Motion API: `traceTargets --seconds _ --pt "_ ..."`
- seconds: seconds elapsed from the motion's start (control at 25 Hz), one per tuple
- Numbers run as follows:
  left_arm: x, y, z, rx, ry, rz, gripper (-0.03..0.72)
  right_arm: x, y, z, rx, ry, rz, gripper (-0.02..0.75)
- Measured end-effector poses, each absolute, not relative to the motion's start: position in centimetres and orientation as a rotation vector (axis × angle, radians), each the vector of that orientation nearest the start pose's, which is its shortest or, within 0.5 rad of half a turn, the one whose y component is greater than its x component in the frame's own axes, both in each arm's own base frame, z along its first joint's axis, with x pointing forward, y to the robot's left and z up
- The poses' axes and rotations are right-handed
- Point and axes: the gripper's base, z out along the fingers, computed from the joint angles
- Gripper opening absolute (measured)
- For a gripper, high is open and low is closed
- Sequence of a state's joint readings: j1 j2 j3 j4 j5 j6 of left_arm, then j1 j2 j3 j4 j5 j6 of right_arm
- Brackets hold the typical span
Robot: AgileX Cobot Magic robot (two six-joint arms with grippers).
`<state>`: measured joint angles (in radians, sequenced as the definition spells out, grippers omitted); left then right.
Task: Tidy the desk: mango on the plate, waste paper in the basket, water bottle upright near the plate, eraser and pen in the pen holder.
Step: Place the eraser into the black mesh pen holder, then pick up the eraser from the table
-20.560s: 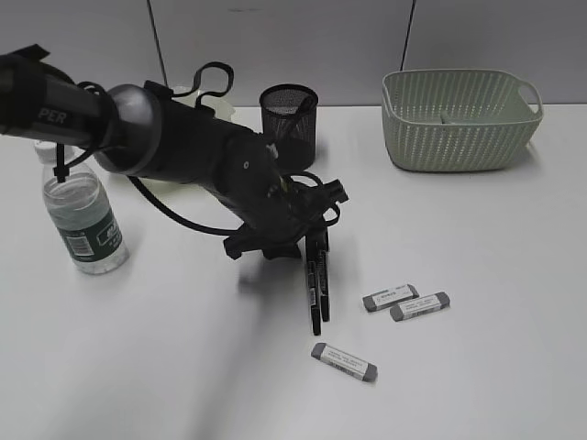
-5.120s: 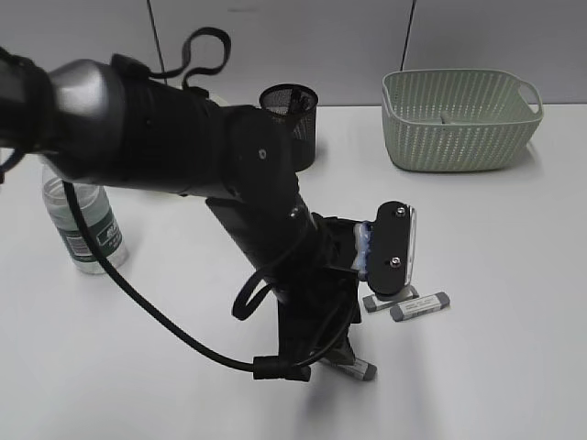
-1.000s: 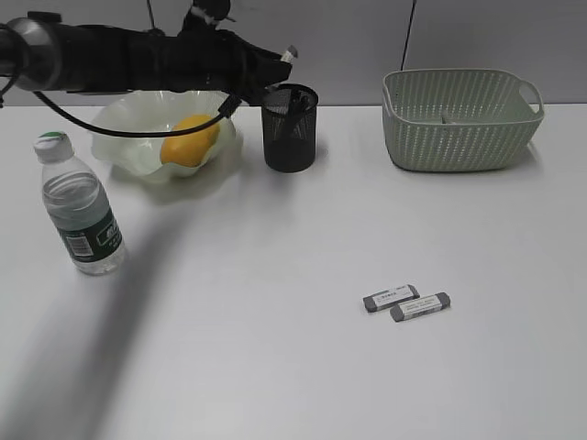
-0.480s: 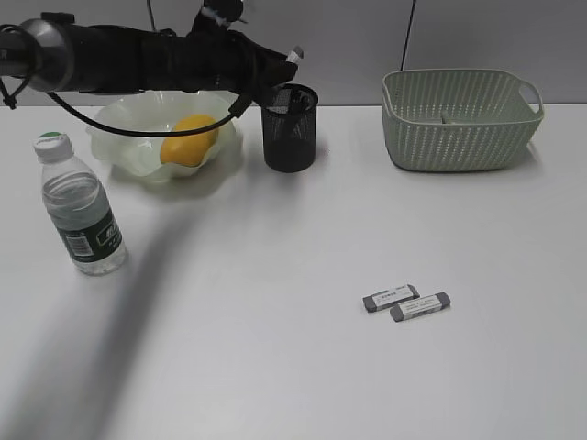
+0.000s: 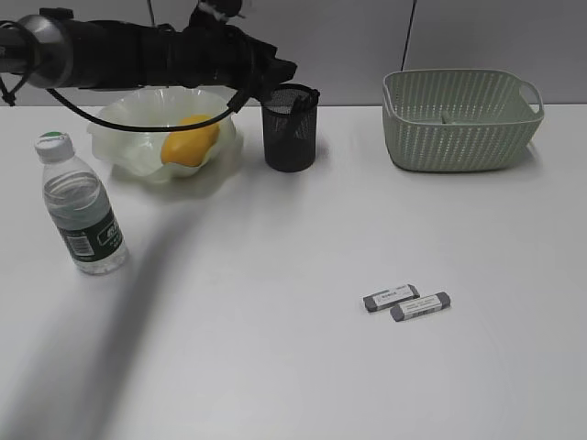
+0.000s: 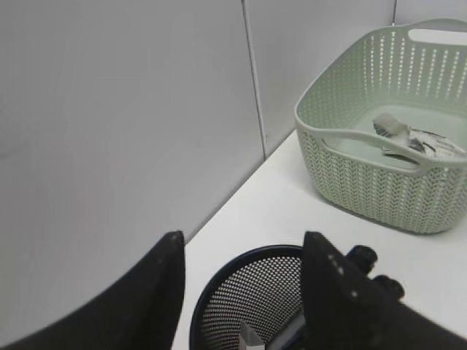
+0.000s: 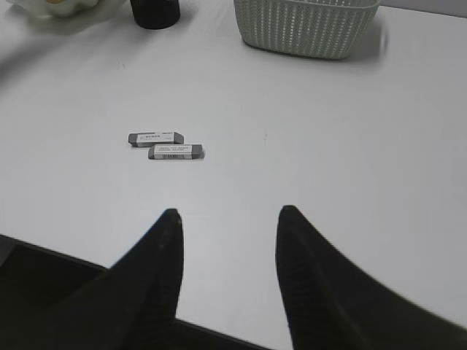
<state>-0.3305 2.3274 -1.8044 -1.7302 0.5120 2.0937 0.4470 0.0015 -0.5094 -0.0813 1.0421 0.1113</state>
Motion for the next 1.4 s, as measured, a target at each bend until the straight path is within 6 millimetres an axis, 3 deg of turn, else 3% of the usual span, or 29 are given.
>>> traceTargets --seconds 0.08,0.16,0.24,0.28,0.44,0.72,0.84,0.92,1.0,1.16,1.28,1.4 --pt "48.9 -21.2 20.4 0.887 1.663 -0.475 0.392 -0.2 -0.8 28.2 -0.335 1.997 0.258 0.342" --pt "48.8 -20.6 23.3 0.788 1.674 -0.448 0.393 -0.2 -0.8 28.2 -0.335 1.997 0.258 0.342" --pt "47.9 -19.3 27.5 0.678 1.662 -0.415 0.386 -0.2 -0.8 28.2 -0.335 1.997 0.258 0.342" --pt "47.1 -18.5 29.7 0.656 1.643 -0.378 0.379 -0.2 -0.8 28.2 -0.335 1.997 0.258 0.342" --pt "41.8 -15.4 34.9 0.679 1.619 -0.175 0.365 -0.2 -0.8 28.2 -0.335 1.997 0.258 0.342" --pt "30.1 -8.4 36.0 0.458 1.706 0.135 0.360 -0.2 -0.8 28.2 -0.335 1.998 0.258 0.341" --pt "25.4 -7.0 34.6 0.515 1.708 0.166 0.332 -0.2 -0.8 28.2 -0.335 1.998 0.258 0.341" --pt "23.4 -6.7 33.5 0.563 1.709 0.156 0.306 -0.2 -0.8 28.2 -0.335 1.998 0.258 0.341" --pt "22.4 -6.5 32.5 0.545 1.738 0.125 0.294 -0.2 -0.8 28.2 -0.335 1.998 0.258 0.341" --pt "22.5 -7.1 31.3 0.465 1.808 -0.038 0.287 -0.2 -0.8 28.1 -0.335 1.999 0.257 0.340" --pt "22.5 -9.5 30.6 0.509 1.819 -0.364 0.274 -0.2 -0.8 28.1 -0.335 1.999 0.257 0.340" --pt "21.9 -11.9 29.4 0.740 1.916 -0.630 0.267 -0.2 -0.8 28.1 -0.335 1.999 0.257 0.340"
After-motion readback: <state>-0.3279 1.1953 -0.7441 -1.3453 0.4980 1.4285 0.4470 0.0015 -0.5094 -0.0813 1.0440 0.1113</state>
